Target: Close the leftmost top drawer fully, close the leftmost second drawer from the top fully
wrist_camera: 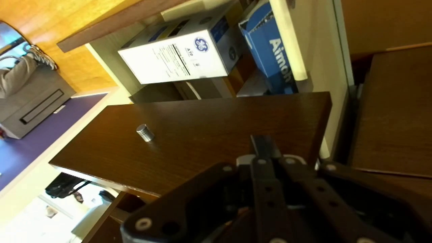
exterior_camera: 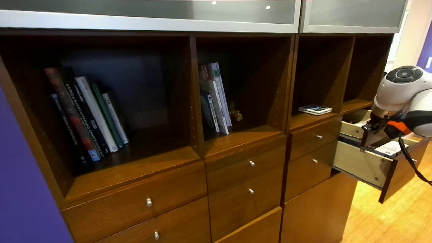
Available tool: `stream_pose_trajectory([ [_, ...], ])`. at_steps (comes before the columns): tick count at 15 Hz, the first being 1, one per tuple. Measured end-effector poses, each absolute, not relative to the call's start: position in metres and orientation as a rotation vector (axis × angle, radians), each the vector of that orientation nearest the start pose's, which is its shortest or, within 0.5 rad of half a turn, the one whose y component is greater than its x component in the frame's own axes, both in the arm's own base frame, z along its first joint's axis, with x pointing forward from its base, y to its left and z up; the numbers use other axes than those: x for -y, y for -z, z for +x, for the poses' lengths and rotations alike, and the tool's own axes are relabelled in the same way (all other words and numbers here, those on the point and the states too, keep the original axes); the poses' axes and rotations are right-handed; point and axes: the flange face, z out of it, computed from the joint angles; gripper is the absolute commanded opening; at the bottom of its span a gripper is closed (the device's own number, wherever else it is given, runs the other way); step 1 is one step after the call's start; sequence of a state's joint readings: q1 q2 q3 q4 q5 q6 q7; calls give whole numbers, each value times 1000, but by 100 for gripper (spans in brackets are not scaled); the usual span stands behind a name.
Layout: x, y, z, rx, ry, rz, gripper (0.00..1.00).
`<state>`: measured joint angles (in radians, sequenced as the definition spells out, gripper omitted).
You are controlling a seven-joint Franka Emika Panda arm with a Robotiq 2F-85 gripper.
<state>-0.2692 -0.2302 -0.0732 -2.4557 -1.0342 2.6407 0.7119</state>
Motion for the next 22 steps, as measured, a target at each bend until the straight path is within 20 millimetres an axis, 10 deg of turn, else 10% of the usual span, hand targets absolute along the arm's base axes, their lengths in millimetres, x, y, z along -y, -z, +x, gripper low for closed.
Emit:
stream_pose_trajectory([
  [13, 124, -411, 516, 349, -859, 2453, 0],
  [22, 121, -383, 524, 285, -708, 2581, 0],
])
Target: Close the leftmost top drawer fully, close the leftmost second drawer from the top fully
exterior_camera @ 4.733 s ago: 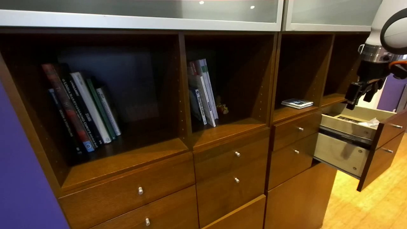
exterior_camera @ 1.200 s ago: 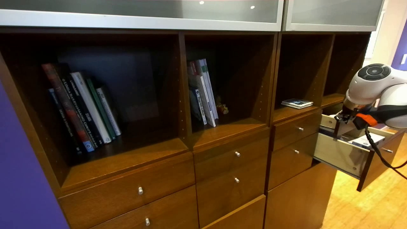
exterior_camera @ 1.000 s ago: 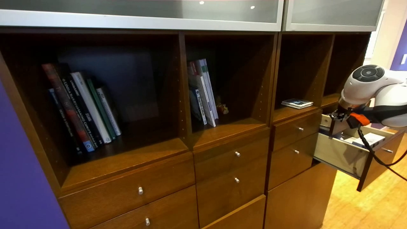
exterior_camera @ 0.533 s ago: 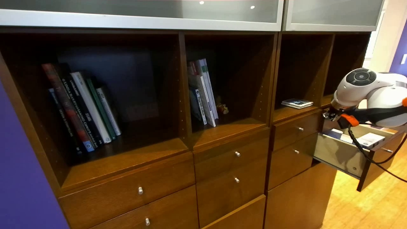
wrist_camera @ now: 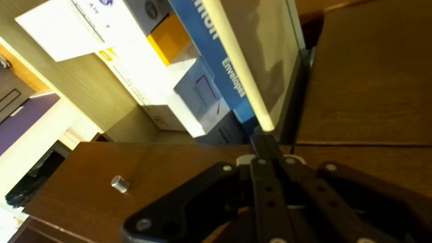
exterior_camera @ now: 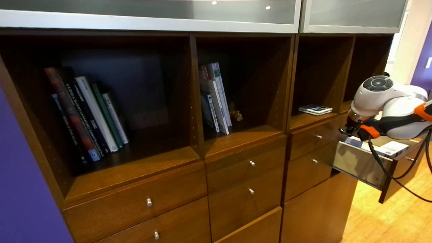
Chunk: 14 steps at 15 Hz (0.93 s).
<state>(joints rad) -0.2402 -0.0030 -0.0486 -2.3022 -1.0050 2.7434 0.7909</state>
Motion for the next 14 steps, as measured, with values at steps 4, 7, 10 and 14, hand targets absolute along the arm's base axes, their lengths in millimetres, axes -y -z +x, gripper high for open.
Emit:
stream_pose_trajectory([
  [4, 123, -374, 508, -344, 539, -3590, 0],
  [7, 129, -384, 490, -376, 264, -3717, 0],
  [10, 134, -390, 473, -336, -5, -3783, 0],
  [14, 138, -387, 460, -240, -267, -3816, 0],
])
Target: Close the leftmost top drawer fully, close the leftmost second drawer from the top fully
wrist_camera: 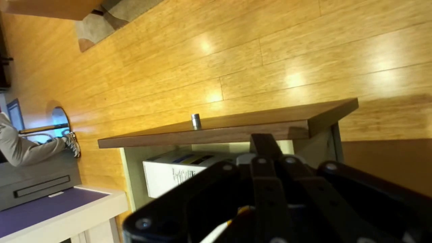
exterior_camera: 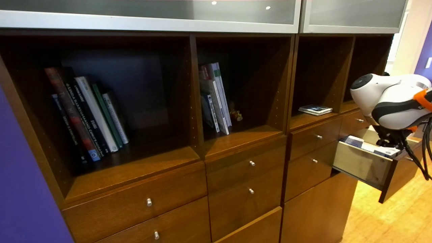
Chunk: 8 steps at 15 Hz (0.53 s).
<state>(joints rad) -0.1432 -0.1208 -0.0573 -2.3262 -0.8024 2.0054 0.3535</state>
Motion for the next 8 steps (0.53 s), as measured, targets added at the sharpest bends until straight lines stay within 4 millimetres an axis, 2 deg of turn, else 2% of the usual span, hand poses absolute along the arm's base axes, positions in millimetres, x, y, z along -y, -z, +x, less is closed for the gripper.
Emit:
stream_pose_trajectory([
  [8, 152, -368, 440, 24, 332, 2448, 0],
])
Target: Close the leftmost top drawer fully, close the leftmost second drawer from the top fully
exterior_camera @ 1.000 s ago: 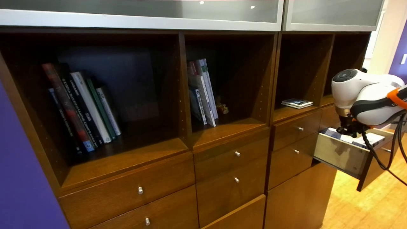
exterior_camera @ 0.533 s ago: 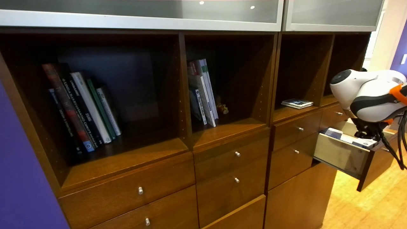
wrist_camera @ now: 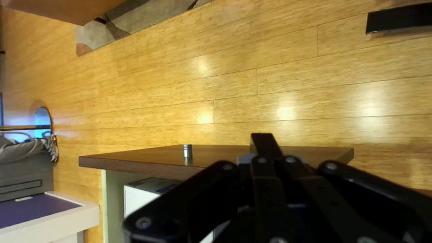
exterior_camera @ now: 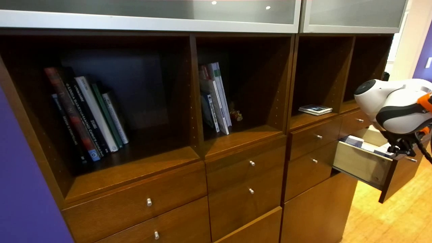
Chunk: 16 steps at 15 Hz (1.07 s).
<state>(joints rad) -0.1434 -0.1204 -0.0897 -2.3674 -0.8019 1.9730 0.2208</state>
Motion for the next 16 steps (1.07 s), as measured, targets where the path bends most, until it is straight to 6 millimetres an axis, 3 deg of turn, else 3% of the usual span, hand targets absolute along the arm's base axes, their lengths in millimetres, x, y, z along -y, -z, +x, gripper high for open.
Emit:
stream_pose_trajectory([
  [7, 159, -348, 426, 30, 354, 2512, 0],
  [16, 162, -337, 431, 105, 110, 2635, 0],
])
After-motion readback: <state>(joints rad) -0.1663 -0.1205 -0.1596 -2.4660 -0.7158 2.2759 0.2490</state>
